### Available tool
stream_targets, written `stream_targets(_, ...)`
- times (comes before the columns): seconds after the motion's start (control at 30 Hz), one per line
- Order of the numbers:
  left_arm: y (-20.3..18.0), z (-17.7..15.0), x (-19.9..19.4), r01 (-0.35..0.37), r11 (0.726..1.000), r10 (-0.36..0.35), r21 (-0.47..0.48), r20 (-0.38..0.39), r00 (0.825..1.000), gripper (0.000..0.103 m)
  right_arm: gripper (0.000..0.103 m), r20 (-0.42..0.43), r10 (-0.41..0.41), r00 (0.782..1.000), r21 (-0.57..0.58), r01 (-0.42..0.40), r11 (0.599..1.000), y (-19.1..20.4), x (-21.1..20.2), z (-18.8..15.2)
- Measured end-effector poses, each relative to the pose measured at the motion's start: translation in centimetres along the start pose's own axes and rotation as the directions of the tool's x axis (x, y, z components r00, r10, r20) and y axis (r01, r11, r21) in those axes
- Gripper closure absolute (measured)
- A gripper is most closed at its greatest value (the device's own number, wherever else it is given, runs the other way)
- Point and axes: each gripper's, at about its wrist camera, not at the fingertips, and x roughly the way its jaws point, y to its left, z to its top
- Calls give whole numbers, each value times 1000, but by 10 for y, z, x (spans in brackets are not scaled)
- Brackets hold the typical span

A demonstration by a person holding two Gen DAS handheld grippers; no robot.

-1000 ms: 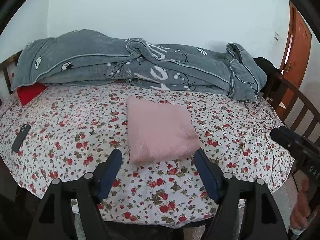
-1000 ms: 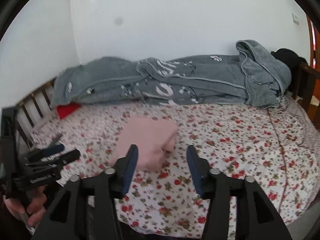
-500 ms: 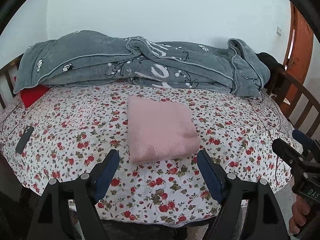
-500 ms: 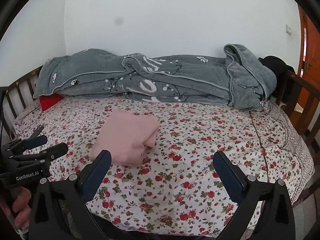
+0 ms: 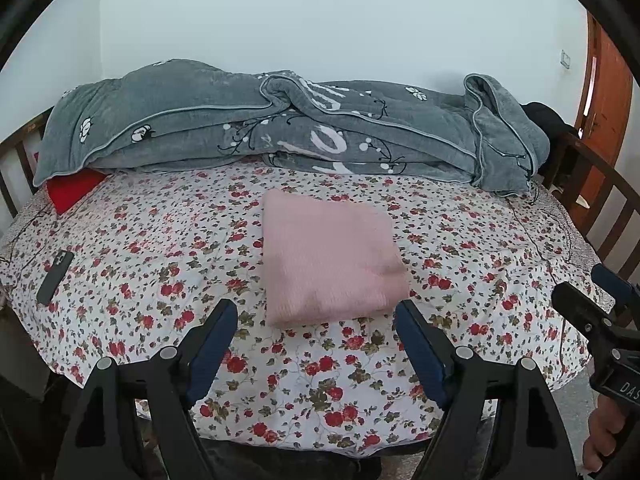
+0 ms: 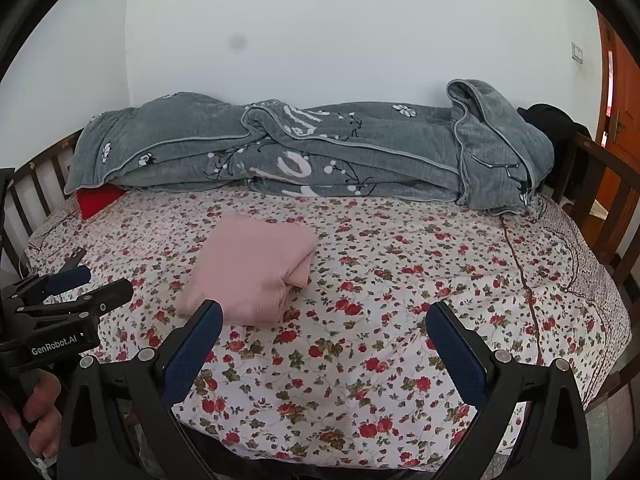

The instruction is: Fold small clothes

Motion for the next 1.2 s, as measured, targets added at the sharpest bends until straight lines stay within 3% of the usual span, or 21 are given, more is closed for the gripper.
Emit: stream_targets(1.2,2,0,1,-4,1000,4,0,0,1000,22,3,-7,6,1000,31,-5,999,-6,7,-2)
